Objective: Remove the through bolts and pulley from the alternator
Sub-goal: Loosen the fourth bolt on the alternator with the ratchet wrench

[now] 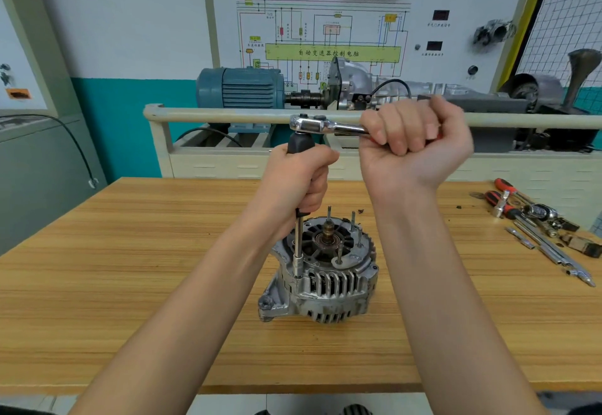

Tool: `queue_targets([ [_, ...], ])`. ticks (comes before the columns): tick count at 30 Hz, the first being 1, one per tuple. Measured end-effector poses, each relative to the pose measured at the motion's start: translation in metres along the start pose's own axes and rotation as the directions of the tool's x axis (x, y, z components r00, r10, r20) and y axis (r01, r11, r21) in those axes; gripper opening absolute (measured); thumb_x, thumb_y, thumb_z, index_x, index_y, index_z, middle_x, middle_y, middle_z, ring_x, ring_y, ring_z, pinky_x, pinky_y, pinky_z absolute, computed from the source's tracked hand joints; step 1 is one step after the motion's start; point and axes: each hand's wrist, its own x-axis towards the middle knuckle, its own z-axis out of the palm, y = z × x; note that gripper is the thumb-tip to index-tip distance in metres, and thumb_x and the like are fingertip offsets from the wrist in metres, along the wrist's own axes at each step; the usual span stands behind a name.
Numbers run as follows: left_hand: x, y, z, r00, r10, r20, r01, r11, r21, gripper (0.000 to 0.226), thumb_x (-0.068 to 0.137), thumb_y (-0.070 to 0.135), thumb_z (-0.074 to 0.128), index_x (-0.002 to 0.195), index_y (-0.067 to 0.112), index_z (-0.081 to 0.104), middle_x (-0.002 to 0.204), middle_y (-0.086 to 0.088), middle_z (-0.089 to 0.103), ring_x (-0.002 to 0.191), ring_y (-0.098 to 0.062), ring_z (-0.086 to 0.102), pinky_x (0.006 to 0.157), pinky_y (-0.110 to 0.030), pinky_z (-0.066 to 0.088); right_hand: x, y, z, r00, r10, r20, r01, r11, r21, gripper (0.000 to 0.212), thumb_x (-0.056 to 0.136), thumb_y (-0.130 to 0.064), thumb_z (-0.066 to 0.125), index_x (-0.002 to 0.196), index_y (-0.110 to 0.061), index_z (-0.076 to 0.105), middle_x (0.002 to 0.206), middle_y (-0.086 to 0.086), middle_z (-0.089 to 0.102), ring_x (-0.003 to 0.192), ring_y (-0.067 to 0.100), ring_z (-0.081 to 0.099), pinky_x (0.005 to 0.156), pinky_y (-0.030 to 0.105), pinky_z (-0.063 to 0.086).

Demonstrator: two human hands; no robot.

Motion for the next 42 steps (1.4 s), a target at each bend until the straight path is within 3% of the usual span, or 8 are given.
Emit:
queue_targets([
  [7, 0.000, -0.003, 0.001, 0.999, 0.036, -0.041, -0.035, 0.999, 0.020, 0.050, 0.088, 0.002, 0.052, 0.046, 0.022, 0.032, 0.039, 0.006, 0.024, 0.032, -0.010, 0.016, 0.038, -0.013, 0.018, -0.028, 0.008, 0.009, 0.946, -0.184, 0.267, 0.246, 0.943, -0.223, 0.050, 0.089, -0.010, 0.029, 0.039, -0.018, 0.035, 0.034, -0.006, 0.026, 0.036, 0.012, 0.013, 0.044, 0.022, 0.021],
  [14, -0.001, 0.004, -0.014, 0.979, 0.024, 0.204, -0.015, 0.999, -0.045, 0.035, 0.074, 0.011, 0.062, 0.046, 0.019, 0.043, 0.041, 0.003, 0.035, 0.035, -0.013, 0.030, 0.040, -0.018, 0.028, 0.016, -0.003, 0.003, 0.981, 0.189, 0.046, -0.184, 0.978, -0.094, 0.046, 0.082, -0.014, 0.037, 0.036, -0.016, 0.034, 0.031, -0.005, 0.025, 0.029, 0.010, 0.022, 0.041, 0.020, 0.024],
  [18, 0.000, 0.005, -0.015, 0.976, -0.037, 0.216, 0.061, 0.993, -0.106, 0.044, 0.081, 0.009, 0.061, 0.047, 0.019, 0.034, 0.036, 0.007, 0.026, 0.028, -0.007, 0.020, 0.034, -0.015, 0.018, 0.028, 0.004, -0.007, 0.963, 0.267, -0.047, -0.261, 0.960, 0.098, 0.047, 0.082, -0.013, 0.037, 0.036, -0.016, 0.032, 0.030, -0.005, 0.023, 0.025, 0.011, 0.023, 0.040, 0.017, 0.022],
  [22, 0.003, 0.002, -0.010, 0.999, -0.038, 0.029, 0.041, 0.996, -0.078, 0.051, 0.089, 0.005, 0.051, 0.048, 0.022, 0.026, 0.037, 0.007, 0.021, 0.030, -0.008, 0.014, 0.035, -0.014, 0.014, 0.016, 0.009, 0.005, 0.994, 0.089, -0.064, -0.091, 0.995, -0.029, 0.052, 0.090, -0.012, 0.033, 0.037, -0.018, 0.031, 0.033, -0.006, 0.021, 0.028, 0.009, 0.018, 0.039, 0.018, 0.020],
  [30, -0.001, -0.001, 0.001, 0.990, 0.061, -0.125, -0.058, 0.998, 0.034, 0.052, 0.086, 0.000, 0.052, 0.045, 0.023, 0.029, 0.038, 0.007, 0.023, 0.031, -0.008, 0.014, 0.038, -0.010, 0.017, -0.035, 0.032, 0.023, 0.903, -0.324, 0.284, 0.405, 0.863, -0.302, 0.043, 0.085, -0.007, 0.035, 0.044, -0.021, 0.034, 0.034, -0.005, 0.027, 0.032, 0.008, 0.020, 0.045, 0.025, 0.018],
  [36, -0.005, 0.004, -0.014, 0.989, 0.052, 0.138, -0.050, 0.999, -0.020, 0.043, 0.081, 0.006, 0.058, 0.047, 0.018, 0.035, 0.038, 0.005, 0.028, 0.031, -0.010, 0.022, 0.037, -0.017, 0.022, -0.013, 0.007, 0.015, 0.977, -0.063, 0.202, 0.108, 0.969, -0.221, 0.052, 0.089, -0.010, 0.033, 0.038, -0.018, 0.033, 0.033, -0.006, 0.024, 0.034, 0.011, 0.012, 0.042, 0.020, 0.021],
  [39, -0.005, 0.009, -0.022, 0.948, 0.016, 0.318, -0.006, 1.000, -0.030, 0.034, 0.074, 0.011, 0.062, 0.048, 0.016, 0.041, 0.039, 0.003, 0.033, 0.032, -0.012, 0.029, 0.039, -0.017, 0.028, 0.008, 0.002, 0.005, 0.986, 0.146, 0.081, -0.142, 0.989, -0.049, 0.047, 0.082, -0.014, 0.037, 0.036, -0.016, 0.034, 0.030, -0.005, 0.025, 0.027, 0.010, 0.021, 0.040, 0.019, 0.022],
  [42, -0.004, 0.007, -0.014, 0.950, -0.004, 0.312, 0.019, 0.999, -0.043, 0.044, 0.078, 0.010, 0.059, 0.043, 0.018, 0.035, 0.035, 0.006, 0.027, 0.027, -0.009, 0.024, 0.035, -0.014, 0.023, 0.023, 0.005, -0.007, 0.962, 0.272, -0.033, -0.265, 0.953, 0.148, 0.046, 0.082, -0.014, 0.039, 0.036, -0.016, 0.032, 0.030, -0.005, 0.024, 0.024, 0.011, 0.024, 0.038, 0.018, 0.022],
])
